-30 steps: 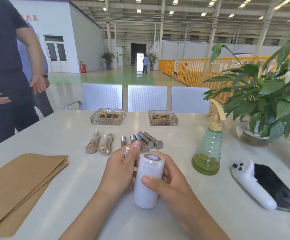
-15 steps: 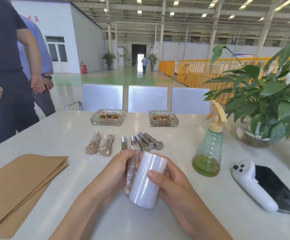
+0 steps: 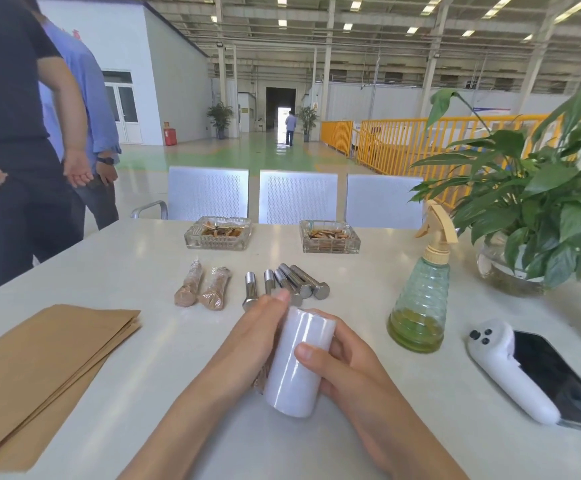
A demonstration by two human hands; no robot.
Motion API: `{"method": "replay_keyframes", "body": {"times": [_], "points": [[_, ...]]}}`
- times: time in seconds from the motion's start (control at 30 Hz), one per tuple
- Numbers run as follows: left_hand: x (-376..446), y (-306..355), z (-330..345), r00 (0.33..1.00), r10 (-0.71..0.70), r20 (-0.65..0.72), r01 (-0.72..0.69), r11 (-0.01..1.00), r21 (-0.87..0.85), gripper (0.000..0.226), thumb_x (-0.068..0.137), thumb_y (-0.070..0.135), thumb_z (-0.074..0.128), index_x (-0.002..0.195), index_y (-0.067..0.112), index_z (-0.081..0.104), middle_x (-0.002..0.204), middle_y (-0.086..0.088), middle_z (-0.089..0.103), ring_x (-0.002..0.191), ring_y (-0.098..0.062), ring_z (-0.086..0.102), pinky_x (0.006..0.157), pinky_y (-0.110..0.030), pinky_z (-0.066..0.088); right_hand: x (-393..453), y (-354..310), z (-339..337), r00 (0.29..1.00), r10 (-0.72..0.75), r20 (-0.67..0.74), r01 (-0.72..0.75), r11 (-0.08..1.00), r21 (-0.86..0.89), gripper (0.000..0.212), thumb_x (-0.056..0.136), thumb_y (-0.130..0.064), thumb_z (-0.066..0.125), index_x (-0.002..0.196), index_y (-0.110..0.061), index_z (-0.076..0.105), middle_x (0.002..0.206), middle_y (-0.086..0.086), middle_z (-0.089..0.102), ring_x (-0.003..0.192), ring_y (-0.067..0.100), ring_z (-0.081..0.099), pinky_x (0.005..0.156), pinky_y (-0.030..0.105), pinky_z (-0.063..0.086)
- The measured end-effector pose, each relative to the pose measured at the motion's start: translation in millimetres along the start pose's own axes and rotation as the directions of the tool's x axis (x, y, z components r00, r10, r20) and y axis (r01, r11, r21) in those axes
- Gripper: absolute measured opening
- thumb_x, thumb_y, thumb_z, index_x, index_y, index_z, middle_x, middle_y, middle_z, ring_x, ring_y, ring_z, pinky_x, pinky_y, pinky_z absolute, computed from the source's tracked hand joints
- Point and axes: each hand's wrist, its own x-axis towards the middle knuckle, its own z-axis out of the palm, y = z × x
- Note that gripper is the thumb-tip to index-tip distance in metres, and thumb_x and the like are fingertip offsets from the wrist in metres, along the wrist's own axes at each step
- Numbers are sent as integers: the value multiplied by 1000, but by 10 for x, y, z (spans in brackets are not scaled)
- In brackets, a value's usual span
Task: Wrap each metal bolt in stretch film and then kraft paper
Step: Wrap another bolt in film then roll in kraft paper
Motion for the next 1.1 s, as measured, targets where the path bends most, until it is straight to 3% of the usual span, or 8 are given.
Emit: {"method": "replay_keyframes", "body": {"times": [0.1,0.27,0.4,0.57,0.7,0.87,1.0,1.1], "points": [[-187,7,24,972,222,80,-221,975,-32,59,90,75,55,90,17,63,90,-12,72,82,-21,72,76,-38,55,-8,21,12,999,-39,3,39,999,-16,55,86,-19,75,138,-14,58,132,10,69,128,28,63,113,54,44],[-139,2,43,967,239,-87,-239,971,5,70,79,81,60,75,11,63,66,-5,62,61,-17,57,61,-37,47,23,75,20,990,-129,-51,122,986,-113,54,83,-25,79,133,-19,60,126,3,72,122,21,66,107,41,51],[-139,-20,35,954,260,-146,-269,962,-45,85,67,87,65,80,3,66,76,-26,65,62,-18,55,60,-37,47,38,116,29,974,-212,-76,196,965,-176,49,81,-27,82,127,-31,64,124,-1,72,118,17,67,99,34,54],[-134,19,62,966,204,-159,-218,973,-79,76,70,78,67,80,3,69,73,-19,69,62,-18,58,57,-34,49,41,119,48,958,-269,-101,243,945,-219,47,79,-35,82,122,-43,65,126,-8,72,117,11,67,94,21,52],[-125,60,50,978,119,-169,-151,969,-194,51,77,55,81,54,18,55,52,-2,49,47,-15,44,42,-21,37,31,126,45,946,-298,-130,256,929,-266,46,79,-32,82,117,-50,64,122,-16,72,113,4,67,88,16,52],[-111,17,-50,973,67,-220,-102,983,-152,57,81,44,82,48,21,41,49,-1,29,42,-18,24,42,-20,22,21,117,50,900,-374,-225,259,872,-415,54,75,-35,82,121,-51,59,118,-27,68,105,-2,65,77,10,51],[-124,10,-221,972,-28,-233,-51,944,-327,52,90,47,73,49,26,49,53,3,27,43,-16,29,42,-21,29,45,94,-79,818,-418,-394,277,888,-368,54,75,-35,84,119,-53,59,117,-28,68,103,-4,65,76,12,52],[-95,50,-343,979,-103,-179,-10,843,-538,36,93,44,71,64,26,59,56,0,36,48,-18,50,47,-29,52,65,92,-136,851,-330,-409,272,942,-195,53,74,-34,82,121,-48,63,121,-21,70,107,-1,67,77,20,55]]}}
